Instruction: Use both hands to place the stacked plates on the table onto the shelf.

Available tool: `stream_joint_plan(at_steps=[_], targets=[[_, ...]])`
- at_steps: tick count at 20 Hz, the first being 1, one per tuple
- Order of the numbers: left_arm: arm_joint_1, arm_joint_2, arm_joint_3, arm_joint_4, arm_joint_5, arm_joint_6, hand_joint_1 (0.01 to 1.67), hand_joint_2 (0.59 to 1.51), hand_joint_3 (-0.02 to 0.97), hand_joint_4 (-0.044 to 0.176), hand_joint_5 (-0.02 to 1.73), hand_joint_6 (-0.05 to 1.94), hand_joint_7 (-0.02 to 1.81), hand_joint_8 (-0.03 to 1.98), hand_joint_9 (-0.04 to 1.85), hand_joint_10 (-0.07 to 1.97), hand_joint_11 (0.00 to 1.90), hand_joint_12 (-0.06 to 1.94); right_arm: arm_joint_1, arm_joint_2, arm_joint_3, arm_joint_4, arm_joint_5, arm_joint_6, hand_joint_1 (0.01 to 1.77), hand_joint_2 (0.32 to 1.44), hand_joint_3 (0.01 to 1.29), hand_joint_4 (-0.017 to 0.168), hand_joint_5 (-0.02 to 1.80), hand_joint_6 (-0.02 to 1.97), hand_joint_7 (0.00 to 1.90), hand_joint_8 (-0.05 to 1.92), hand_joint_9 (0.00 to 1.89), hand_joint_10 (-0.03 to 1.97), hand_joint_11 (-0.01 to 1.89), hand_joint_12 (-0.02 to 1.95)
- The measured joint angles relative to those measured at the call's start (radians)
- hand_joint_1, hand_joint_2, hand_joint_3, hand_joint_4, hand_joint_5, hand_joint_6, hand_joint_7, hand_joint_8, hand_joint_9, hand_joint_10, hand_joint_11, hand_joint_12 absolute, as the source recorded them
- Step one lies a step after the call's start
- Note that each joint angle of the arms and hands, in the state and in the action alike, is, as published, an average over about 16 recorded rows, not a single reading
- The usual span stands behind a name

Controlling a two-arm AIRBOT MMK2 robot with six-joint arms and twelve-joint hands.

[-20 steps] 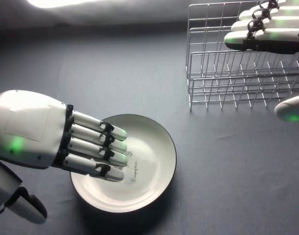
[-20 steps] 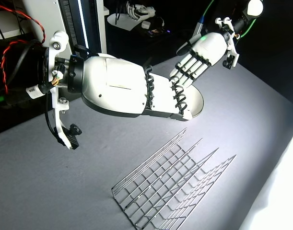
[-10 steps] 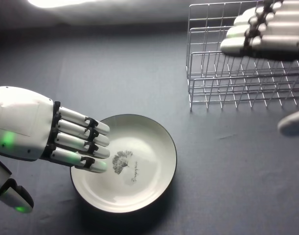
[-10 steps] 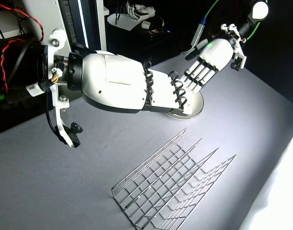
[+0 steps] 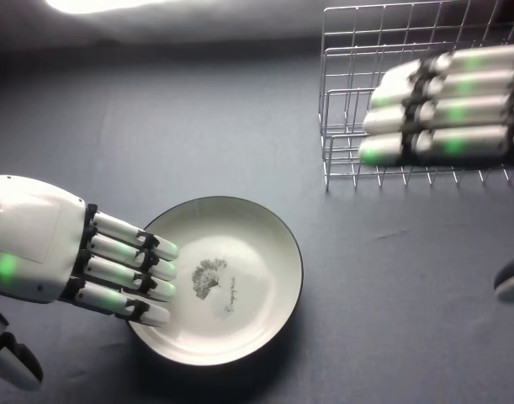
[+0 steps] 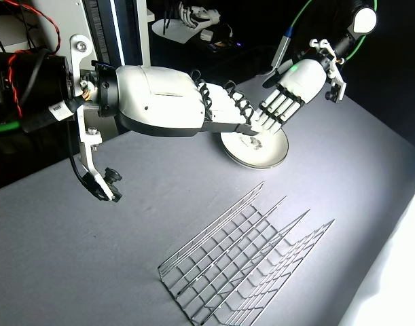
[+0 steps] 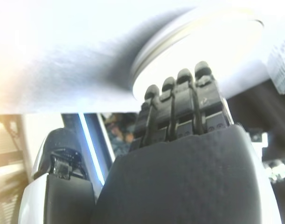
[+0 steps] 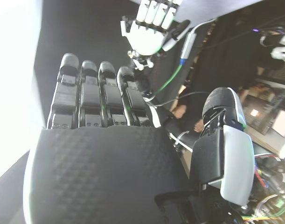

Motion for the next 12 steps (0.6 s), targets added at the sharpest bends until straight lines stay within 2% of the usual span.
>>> stream_joint_plan(at_steps=[5, 12], targets=[[0.024, -0.02, 0.025, -0.003, 0.001, 0.012, 0.02, 1.198, 0.021, 0.003, 0.02, 0.02, 0.02, -0.01, 0.02, 0.01, 0.02, 0.02, -0.007, -0.063, 0.033, -0.057, 0.001, -0.007, 0.09, 1.03, 0.02, 0.006, 0.05, 0.02, 0.04, 0.01, 0.03, 0.0, 0.01, 0.2], [0.04, -0.05, 0.07, -0.011, 0.0, 0.019, 0.02, 1.207, 0.021, 0.001, 0.01, 0.01, 0.01, -0.01, 0.02, 0.01, 0.02, 0.02, -0.011, -0.154, 0.092, -0.088, -0.037, -0.008, 0.14, 1.01, 0.02, 0.007, 0.06, 0.02, 0.04, 0.01, 0.04, 0.0, 0.01, 0.2]])
